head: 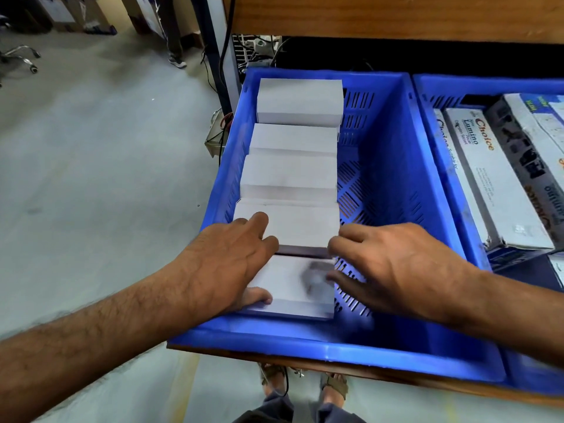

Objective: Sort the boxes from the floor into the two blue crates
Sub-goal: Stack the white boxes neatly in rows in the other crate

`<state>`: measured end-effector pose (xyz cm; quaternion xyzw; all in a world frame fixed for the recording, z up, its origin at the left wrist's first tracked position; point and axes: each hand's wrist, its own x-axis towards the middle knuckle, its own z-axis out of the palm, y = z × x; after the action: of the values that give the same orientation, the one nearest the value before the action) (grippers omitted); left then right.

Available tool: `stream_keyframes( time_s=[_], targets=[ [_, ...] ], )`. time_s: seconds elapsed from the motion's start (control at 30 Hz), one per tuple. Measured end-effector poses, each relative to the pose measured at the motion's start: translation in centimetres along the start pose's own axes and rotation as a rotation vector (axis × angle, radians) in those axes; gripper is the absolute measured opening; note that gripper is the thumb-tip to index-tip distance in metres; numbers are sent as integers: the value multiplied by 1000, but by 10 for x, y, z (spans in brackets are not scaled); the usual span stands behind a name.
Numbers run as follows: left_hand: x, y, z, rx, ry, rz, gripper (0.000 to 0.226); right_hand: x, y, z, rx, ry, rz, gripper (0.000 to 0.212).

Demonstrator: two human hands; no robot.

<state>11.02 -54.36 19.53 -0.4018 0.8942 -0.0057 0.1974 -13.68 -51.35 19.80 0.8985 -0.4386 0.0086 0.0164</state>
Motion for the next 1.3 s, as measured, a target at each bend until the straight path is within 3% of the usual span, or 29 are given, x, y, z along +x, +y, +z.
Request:
stream_keyframes(
  time_s=[0.2,0.37,0.57,0.77,1.0,1.2,1.3],
  targets=[
    [14,-33,-26,-234,375,-139,37,33,41,-20,67,195,255,23],
    [70,-63,-46,-320,567,-182,41,86,81,-8,107,243,435,46],
    [150,-95,-58,-327,448,-254,62,138,105,11,147,162,520,73],
    [202,-110,-67,-316,261,-473,64,171,126,23,282,110,644,74],
    [239,-108,-82,-242,86,-666,83,187,147,33,550,131,735,64],
    [238,-116,-72,-320,165,-719,83,189,141,37,574,246,746,60],
    [222,-113,-73,-425,257,-683,90,183,137,30,553,315,752,69]
  ],
)
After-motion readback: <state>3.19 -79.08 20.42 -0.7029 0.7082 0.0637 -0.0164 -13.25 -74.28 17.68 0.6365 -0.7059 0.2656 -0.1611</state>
